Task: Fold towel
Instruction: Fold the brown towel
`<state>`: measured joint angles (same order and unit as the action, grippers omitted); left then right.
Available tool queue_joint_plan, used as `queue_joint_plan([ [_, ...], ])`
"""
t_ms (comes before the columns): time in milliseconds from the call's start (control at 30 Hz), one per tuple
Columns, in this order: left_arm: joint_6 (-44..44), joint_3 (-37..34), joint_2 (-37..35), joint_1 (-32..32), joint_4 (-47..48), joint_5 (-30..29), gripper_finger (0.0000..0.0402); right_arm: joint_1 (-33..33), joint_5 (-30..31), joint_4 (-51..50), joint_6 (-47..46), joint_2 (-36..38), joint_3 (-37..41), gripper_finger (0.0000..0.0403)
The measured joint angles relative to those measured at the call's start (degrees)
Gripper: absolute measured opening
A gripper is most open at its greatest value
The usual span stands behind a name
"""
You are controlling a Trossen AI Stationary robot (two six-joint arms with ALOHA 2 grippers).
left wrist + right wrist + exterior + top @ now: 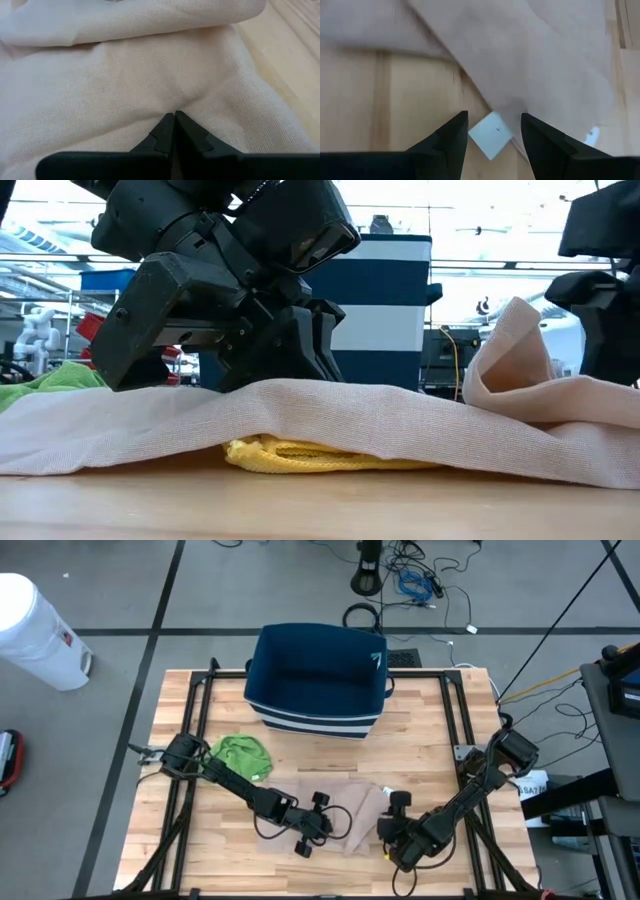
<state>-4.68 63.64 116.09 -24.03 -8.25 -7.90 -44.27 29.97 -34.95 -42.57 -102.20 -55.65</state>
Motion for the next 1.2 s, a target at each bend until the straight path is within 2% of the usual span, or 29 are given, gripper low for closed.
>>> queue_joint_plan([
  [133, 0.08, 0.0, -0.01, -0.03, 0.02, 0.0, 0.0024, 0.49, -0.23, -1.9, 3.42, 1.26, 0.08, 0.0169],
  [333, 0.06, 0.0, 0.0, -0.15, 0.02, 0.0, 0.0024, 1.73, -0.92, -7.44, 3.65, 4.44, 0.11, 0.0169],
  [567, 0.03, 0.0, 0.0, -0.11, 0.02, 0.02, 0.0024, 4.78, -8.82, 3.36, 10.69, 5.12, 5.25, 0.0169],
  [833, 0.08, 0.0, 0.0, -0.15, 0.02, 0.18, 0.0024, 6.67, -9.49, 7.08, 13.55, 5.49, 7.92, 0.0162],
  [1000, 0.03, 0.0, -0.01, -0.15, 0.02, 0.24, 0.0024, 8.07, -11.26, 7.71, 15.94, 5.4, 7.99, 0.0113],
  [1200, 0.01, -0.02, -0.02, -0.4, -0.13, 0.2, 0.0024, 10.16, -12.27, 8.69, 18.63, 5.26, 8.1, 0.0015],
])
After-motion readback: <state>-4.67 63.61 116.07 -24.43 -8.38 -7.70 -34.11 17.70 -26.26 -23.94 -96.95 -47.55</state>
